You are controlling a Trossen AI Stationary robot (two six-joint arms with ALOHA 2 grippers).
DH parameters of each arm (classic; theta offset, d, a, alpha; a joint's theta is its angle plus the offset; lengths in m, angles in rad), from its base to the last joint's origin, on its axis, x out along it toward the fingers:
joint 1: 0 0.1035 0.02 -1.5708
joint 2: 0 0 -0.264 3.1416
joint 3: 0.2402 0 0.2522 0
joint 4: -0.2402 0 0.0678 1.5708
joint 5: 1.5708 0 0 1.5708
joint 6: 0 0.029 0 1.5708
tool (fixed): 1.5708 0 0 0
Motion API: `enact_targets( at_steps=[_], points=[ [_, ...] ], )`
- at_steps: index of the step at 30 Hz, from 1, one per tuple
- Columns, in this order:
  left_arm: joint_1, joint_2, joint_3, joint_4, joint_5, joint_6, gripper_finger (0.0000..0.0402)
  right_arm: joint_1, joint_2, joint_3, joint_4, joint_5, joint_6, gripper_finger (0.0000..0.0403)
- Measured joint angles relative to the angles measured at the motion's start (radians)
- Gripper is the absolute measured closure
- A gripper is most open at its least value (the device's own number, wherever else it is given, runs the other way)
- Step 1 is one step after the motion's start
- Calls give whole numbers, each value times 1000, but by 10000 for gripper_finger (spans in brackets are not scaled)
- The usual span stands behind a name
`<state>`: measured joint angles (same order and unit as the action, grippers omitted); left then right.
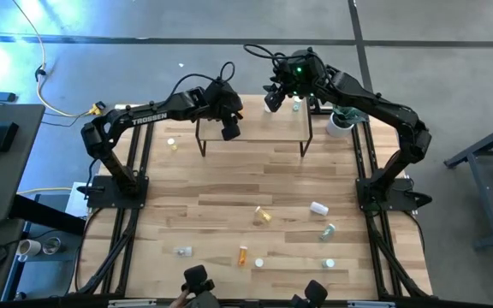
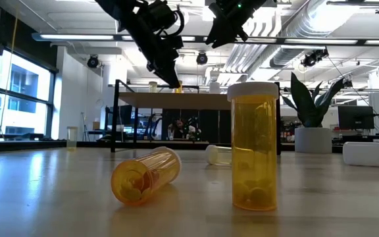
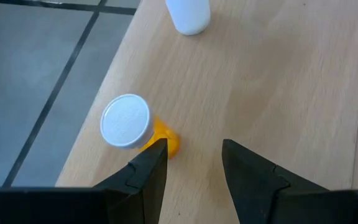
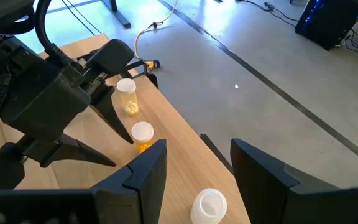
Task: Pick and place medicine bottles onto shelf by color
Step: Put the top left orange pill bottle on the shelf
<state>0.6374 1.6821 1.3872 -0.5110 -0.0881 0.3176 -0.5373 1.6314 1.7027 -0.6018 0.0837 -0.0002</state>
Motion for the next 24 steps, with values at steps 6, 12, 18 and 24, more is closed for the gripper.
enact_targets(
  at_steps=[6,12,18,24],
  points=[
    [5,0,0,10,-3,0,257,0,0,0,0,0,0,233],
    [11,8,0,15,-3,0,257,0,0,0,0,0,0,233],
    [10,13,0,14,-3,0,257,0,0,0,0,0,0,233],
    [11,23,0,21,-3,0,257,0,0,0,0,0,0,233]
  ],
)
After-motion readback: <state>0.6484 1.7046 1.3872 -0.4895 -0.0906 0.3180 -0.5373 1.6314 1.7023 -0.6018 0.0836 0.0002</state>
